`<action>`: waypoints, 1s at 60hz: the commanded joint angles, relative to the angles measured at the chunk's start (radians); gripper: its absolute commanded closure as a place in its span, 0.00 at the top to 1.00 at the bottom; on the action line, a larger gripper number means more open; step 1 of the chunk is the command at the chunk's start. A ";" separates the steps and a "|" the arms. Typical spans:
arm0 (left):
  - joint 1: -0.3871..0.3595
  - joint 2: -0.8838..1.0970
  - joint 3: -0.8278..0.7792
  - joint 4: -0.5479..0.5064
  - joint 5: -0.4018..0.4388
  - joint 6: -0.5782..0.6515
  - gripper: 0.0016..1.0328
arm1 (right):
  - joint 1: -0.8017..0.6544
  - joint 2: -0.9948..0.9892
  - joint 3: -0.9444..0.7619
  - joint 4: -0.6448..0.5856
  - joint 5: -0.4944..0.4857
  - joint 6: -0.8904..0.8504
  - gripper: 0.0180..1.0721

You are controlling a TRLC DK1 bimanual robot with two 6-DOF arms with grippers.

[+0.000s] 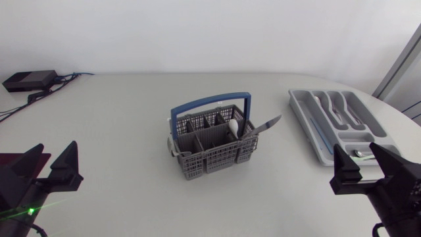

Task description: Unload the cutlery basket into the drawer organizer.

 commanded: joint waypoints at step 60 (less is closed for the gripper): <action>-0.029 0.030 0.076 -0.054 -0.002 -0.014 0.95 | 0.065 0.019 0.045 -0.016 0.039 0.025 0.95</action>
